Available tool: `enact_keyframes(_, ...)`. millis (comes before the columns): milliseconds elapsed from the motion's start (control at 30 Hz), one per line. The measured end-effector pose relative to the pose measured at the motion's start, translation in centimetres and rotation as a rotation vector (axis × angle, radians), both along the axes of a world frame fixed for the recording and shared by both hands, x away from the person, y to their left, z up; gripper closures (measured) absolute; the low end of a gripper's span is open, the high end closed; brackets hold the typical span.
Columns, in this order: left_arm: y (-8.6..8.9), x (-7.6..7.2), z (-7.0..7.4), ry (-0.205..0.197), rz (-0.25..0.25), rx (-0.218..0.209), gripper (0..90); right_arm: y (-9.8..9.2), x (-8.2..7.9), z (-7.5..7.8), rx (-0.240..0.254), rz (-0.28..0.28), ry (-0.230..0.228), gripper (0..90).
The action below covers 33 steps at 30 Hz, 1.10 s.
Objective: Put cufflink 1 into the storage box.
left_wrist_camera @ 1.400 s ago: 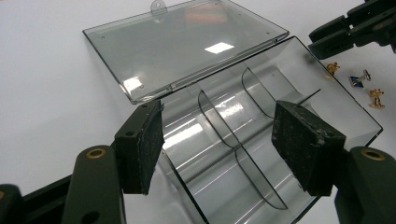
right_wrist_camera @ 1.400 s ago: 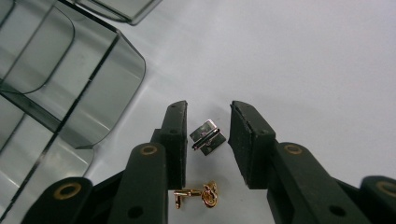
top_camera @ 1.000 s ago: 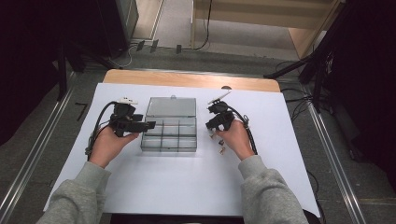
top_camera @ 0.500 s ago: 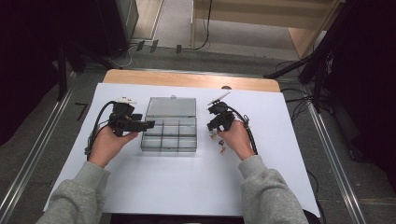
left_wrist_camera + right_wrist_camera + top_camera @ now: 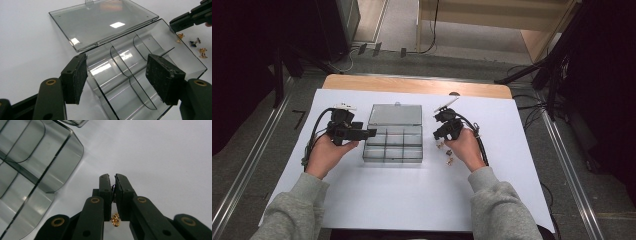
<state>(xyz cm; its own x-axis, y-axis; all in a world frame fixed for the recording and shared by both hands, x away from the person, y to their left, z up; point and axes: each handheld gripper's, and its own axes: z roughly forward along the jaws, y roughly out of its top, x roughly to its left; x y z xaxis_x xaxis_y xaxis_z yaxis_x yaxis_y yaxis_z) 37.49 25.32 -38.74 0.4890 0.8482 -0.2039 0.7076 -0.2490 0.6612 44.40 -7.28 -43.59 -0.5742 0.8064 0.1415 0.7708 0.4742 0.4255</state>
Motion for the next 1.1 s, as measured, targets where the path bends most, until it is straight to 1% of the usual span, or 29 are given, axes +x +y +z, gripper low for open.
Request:
enact_keyframes(100,0.1,0.0,0.0,0.000,0.000,0.004,34.3,0.0,-0.1,0.2,0.004,0.005,-0.002,85.4)
enact_keyframes(300,0.1,0.0,0.0,0.001,-0.007,0.003,34.3,0.0,-0.5,0.9,0.036,0.026,-0.007,85.4)
enact_keyframes(500,0.2,0.0,0.1,0.001,-0.006,-0.001,34.2,0.1,-1.0,1.5,0.048,0.037,-0.009,85.4)
enact_keyframes(900,0.1,0.1,0.1,0.002,-0.003,-0.001,34.1,0.2,-2.1,2.9,0.073,0.067,-0.029,85.5)
enact_keyframes(933,0.1,0.2,0.1,0.005,-0.004,-0.004,34.0,0.3,-2.3,3.2,0.076,0.063,-0.032,85.5)
enact_keyframes(1100,0.1,0.2,0.1,0.003,-0.006,0.000,33.9,0.4,-2.8,3.9,0.091,0.077,-0.050,85.4)
